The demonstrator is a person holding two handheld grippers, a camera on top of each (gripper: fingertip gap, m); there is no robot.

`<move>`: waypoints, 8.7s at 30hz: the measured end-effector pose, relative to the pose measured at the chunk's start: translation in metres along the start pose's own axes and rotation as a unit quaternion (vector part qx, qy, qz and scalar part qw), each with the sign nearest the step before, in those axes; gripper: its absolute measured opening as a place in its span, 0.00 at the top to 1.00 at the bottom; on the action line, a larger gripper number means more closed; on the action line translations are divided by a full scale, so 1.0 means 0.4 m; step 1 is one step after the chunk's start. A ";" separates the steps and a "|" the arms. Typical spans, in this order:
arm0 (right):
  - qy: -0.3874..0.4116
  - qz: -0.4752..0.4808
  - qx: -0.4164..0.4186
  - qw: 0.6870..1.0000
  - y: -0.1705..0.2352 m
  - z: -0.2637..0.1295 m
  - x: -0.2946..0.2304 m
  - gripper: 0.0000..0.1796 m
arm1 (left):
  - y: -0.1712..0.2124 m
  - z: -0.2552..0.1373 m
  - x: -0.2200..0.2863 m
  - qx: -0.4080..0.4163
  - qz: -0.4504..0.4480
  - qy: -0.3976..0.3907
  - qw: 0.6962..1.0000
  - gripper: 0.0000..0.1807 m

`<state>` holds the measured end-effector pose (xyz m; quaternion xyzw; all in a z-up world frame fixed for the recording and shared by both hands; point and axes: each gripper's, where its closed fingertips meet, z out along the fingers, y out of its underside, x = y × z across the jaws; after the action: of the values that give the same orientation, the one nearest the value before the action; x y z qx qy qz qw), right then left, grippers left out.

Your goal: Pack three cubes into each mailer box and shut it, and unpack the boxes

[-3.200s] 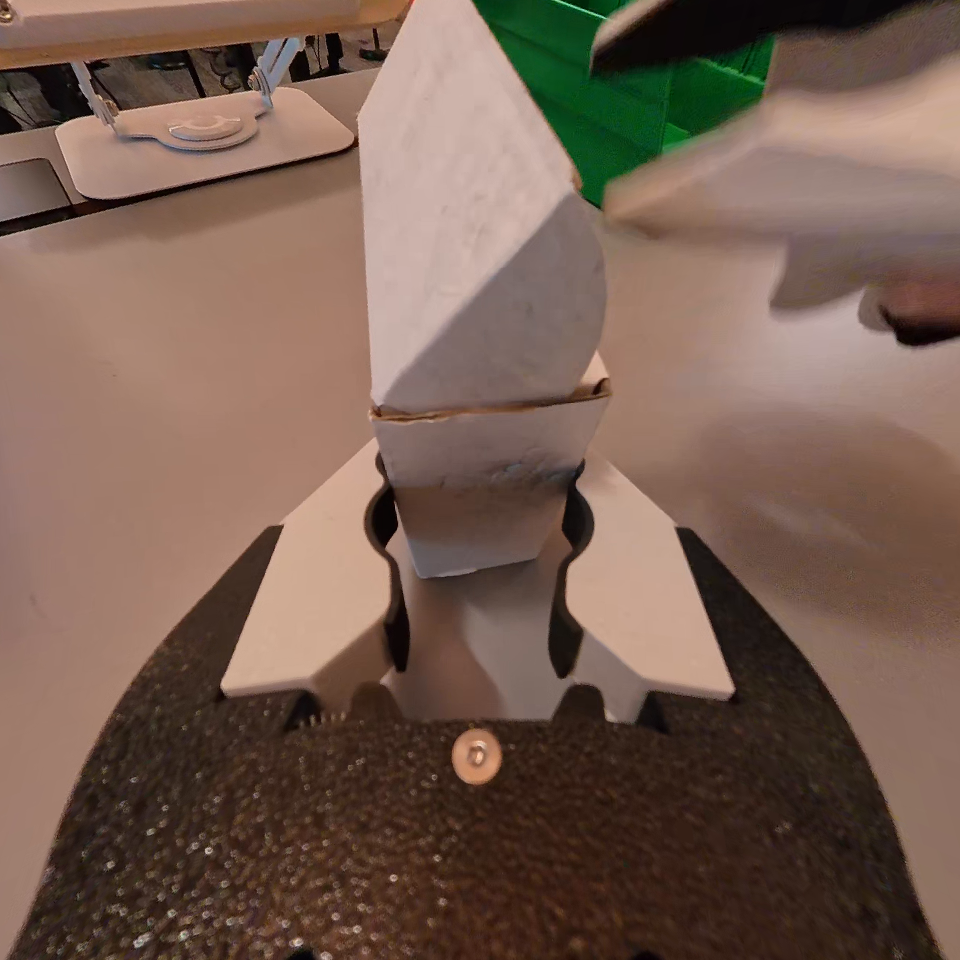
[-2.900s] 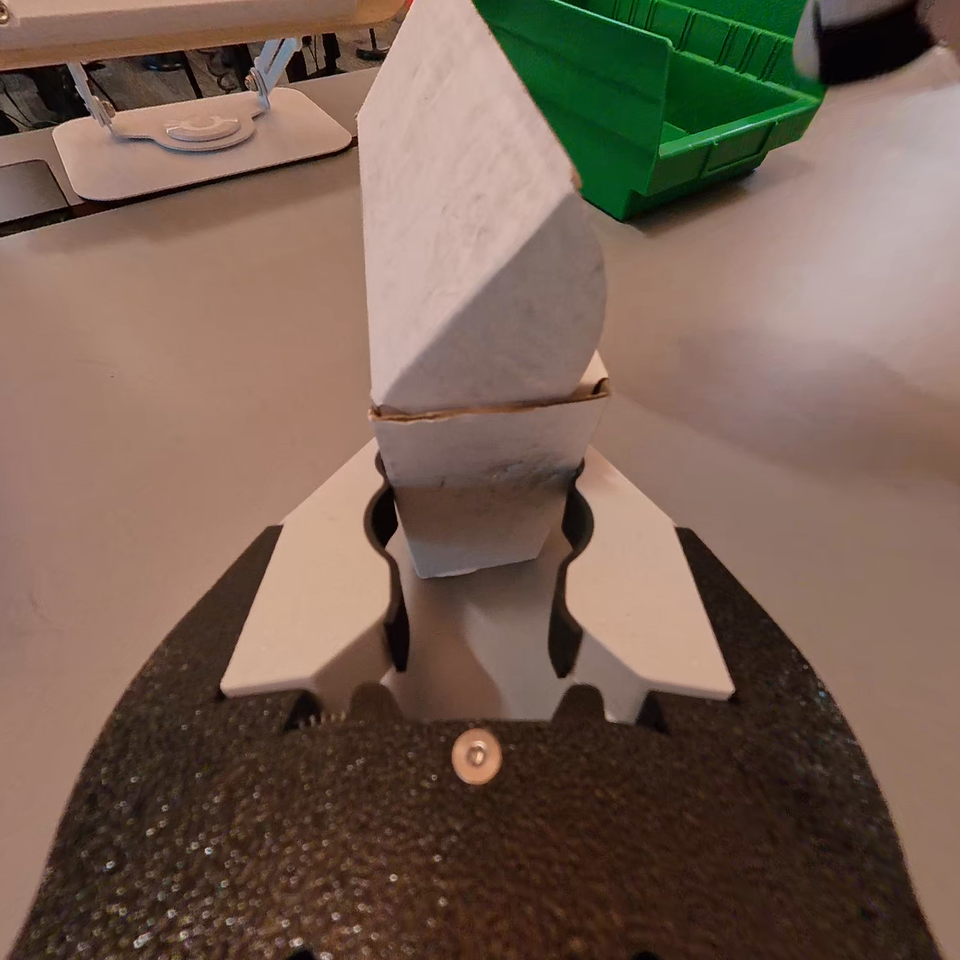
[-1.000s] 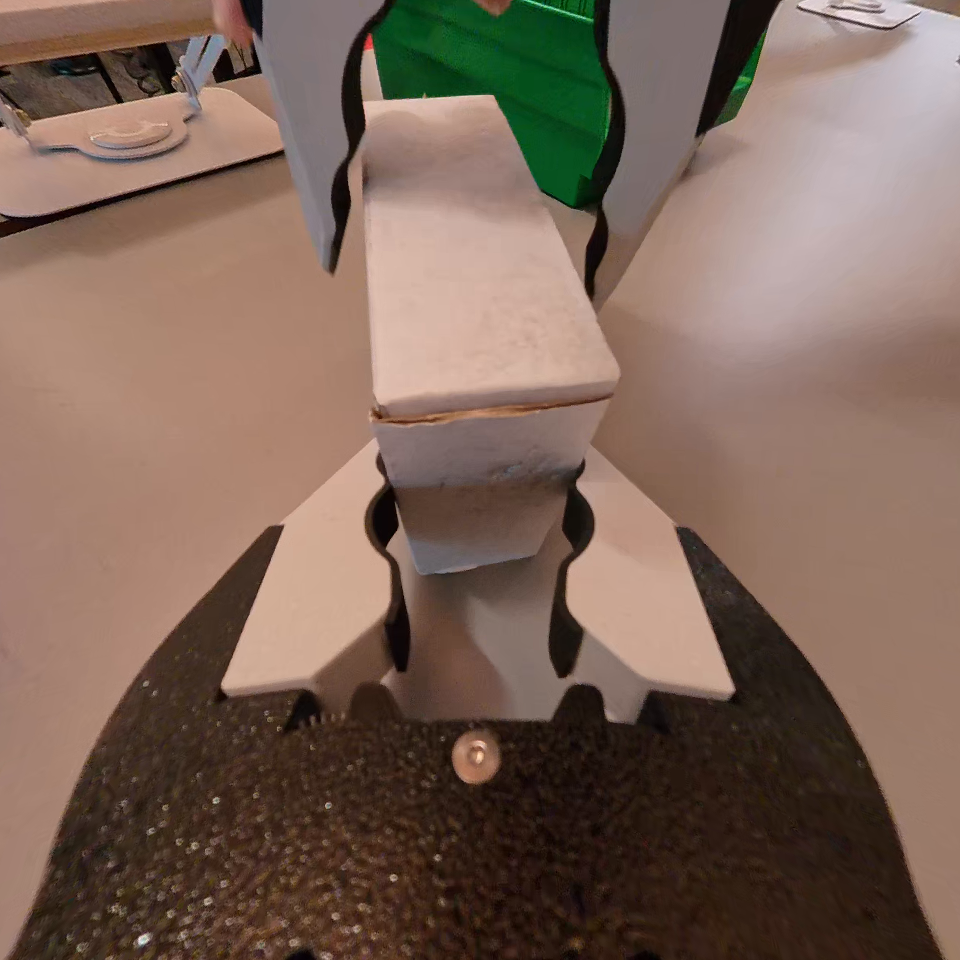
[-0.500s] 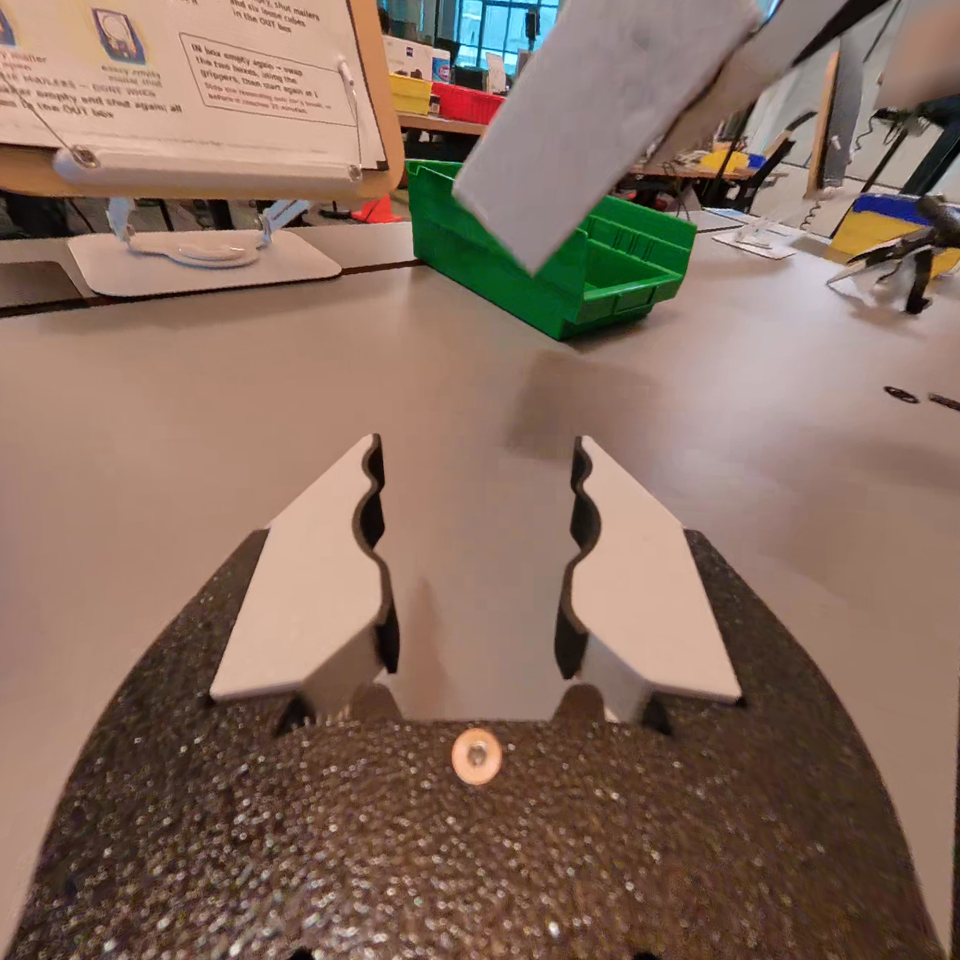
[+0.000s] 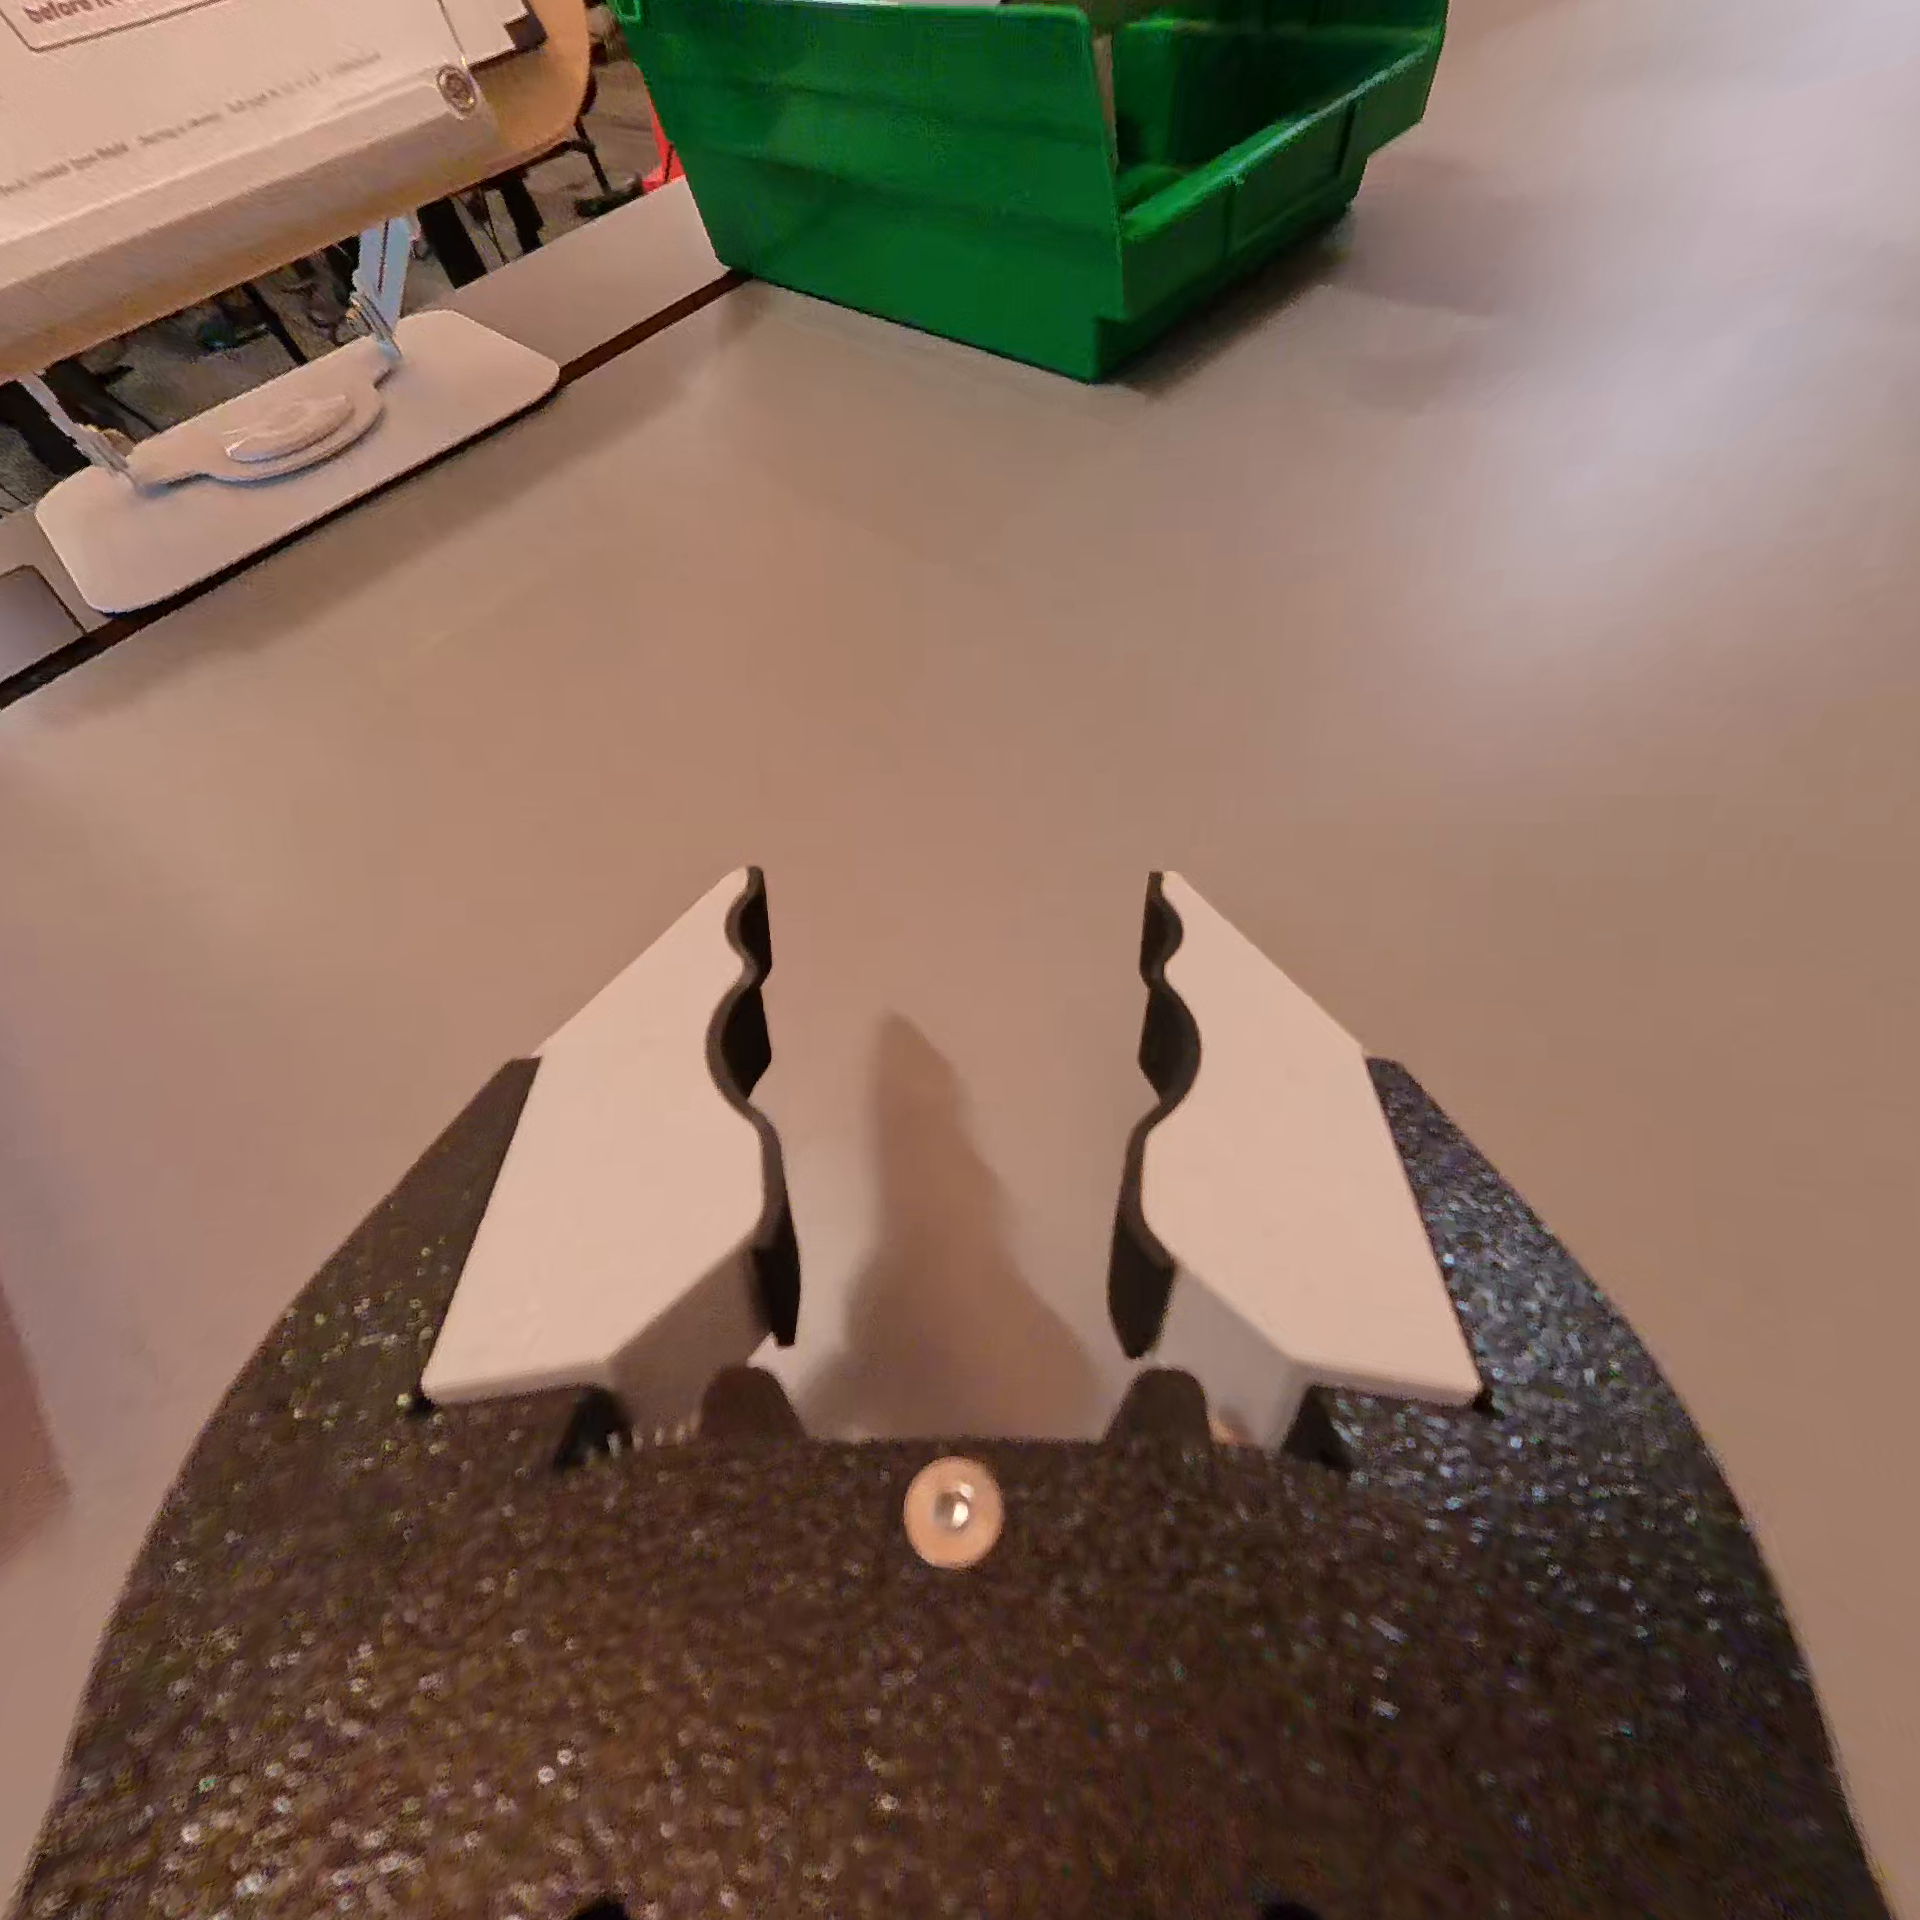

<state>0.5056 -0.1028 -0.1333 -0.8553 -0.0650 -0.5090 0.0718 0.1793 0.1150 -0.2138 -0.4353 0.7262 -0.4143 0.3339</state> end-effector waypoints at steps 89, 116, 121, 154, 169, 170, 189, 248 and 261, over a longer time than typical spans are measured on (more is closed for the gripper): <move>0.004 0.454 0.253 0.854 -0.211 -0.420 -0.094 0.61 | -0.122 0.028 -0.108 0.120 -0.055 -0.109 0.985 0.98; -0.009 0.441 0.226 0.868 -0.163 -0.363 -0.141 0.62 | -0.173 0.170 -0.212 0.108 -0.141 -0.219 0.959 0.98; -0.018 0.448 0.221 0.866 -0.146 -0.353 -0.150 0.62 | -0.214 0.257 -0.204 0.100 -0.134 -0.196 0.966 0.98; -0.394 0.549 0.159 0.720 -1.296 -0.155 -0.188 0.46 | 0.162 -0.553 -0.147 0.118 -0.160 -0.314 0.928 0.99; -0.412 0.528 0.084 0.738 -1.456 -0.062 -0.313 0.92 | 0.207 -0.635 -0.185 0.097 -0.101 -0.355 0.924 0.96; -0.410 0.535 0.105 0.731 -1.465 -0.073 -0.268 0.93 | 0.210 -0.639 -0.192 0.097 -0.099 -0.360 0.923 0.96; -0.247 0.564 0.055 0.786 -0.136 0.016 0.216 0.94 | 0.311 -0.714 -0.621 0.107 -0.224 -0.415 0.875 0.99; -0.281 0.452 0.312 0.787 -0.352 -0.362 -0.228 0.43 | 0.227 -0.265 -0.806 -0.489 0.136 0.140 0.850 0.39; -0.281 0.441 0.282 0.804 -0.335 -0.324 -0.256 0.43 | 0.258 -0.216 -0.824 -0.501 0.147 0.129 0.843 0.25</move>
<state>0.3206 0.0003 -0.1546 -0.8392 0.1609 -0.1195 0.5055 0.2008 0.4703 -0.2276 -0.3740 0.9269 0.0073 0.0303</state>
